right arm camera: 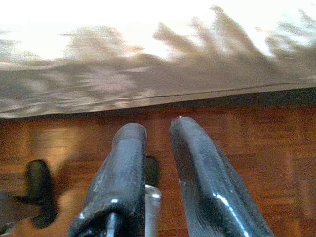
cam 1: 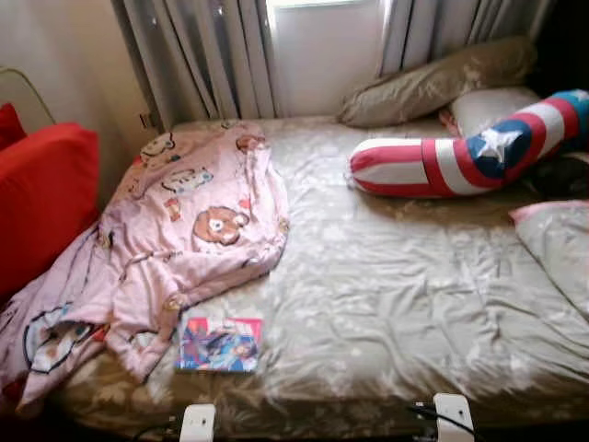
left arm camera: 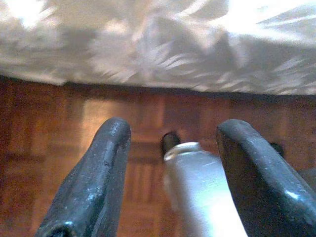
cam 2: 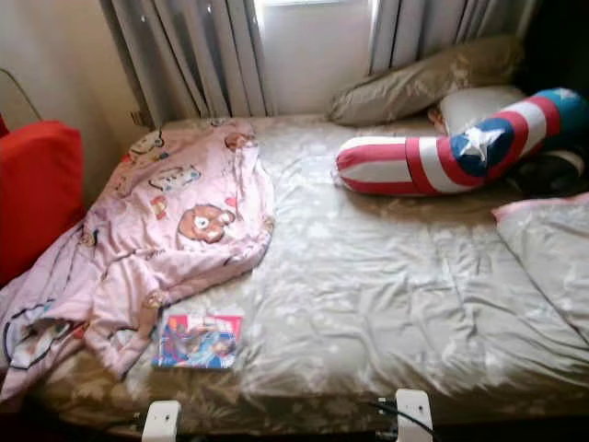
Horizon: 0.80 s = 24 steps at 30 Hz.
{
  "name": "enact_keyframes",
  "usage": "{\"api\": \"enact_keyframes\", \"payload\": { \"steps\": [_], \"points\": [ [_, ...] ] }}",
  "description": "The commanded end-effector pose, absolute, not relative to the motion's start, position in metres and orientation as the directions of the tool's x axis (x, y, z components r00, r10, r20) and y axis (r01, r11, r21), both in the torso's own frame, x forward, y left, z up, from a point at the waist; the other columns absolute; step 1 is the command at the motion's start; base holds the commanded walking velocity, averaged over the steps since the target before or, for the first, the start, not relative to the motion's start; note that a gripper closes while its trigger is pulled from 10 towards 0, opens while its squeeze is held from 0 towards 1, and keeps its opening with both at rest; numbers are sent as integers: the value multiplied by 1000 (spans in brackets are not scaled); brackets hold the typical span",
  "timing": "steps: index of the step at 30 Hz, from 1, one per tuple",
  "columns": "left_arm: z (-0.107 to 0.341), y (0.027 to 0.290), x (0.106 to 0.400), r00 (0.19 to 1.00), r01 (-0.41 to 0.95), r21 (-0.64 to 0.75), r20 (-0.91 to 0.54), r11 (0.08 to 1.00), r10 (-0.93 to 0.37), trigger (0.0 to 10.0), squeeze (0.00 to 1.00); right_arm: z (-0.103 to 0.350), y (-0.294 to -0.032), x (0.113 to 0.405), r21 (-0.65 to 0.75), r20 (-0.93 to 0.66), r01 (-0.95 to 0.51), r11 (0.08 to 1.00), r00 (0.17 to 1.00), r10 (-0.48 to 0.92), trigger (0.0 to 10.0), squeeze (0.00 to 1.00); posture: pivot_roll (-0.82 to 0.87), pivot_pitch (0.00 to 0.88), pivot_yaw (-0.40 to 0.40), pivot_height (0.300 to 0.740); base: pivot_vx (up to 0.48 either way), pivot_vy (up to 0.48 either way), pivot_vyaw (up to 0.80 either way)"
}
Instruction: Clean up the room
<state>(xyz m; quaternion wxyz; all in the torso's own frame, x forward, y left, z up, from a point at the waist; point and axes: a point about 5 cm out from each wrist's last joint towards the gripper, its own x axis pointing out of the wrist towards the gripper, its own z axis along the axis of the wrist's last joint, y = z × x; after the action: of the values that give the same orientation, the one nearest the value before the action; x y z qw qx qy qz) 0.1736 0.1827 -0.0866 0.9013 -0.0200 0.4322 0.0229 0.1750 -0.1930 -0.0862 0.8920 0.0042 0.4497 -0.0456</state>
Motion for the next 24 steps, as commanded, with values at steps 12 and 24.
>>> {"api": "enact_keyframes", "payload": {
  "steps": [12, 24],
  "points": [
    [-90, 183, 167, 603, -52, -13, -797, 999, 21, 10000, 0, -88, -194, 171, -32, -807, 91, 995, 585, -80, 10000, 0, 7, 0, 63, 740, 0, 330, 0],
    [-90, 183, 166, 601, -49, -12, -799, 999, 20, 10000, 0, -88, -194, 171, -32, -807, 89, 996, 586, -78, 10000, 0, 1, 0, 66, 740, 0, 329, 0]
  ]
}}
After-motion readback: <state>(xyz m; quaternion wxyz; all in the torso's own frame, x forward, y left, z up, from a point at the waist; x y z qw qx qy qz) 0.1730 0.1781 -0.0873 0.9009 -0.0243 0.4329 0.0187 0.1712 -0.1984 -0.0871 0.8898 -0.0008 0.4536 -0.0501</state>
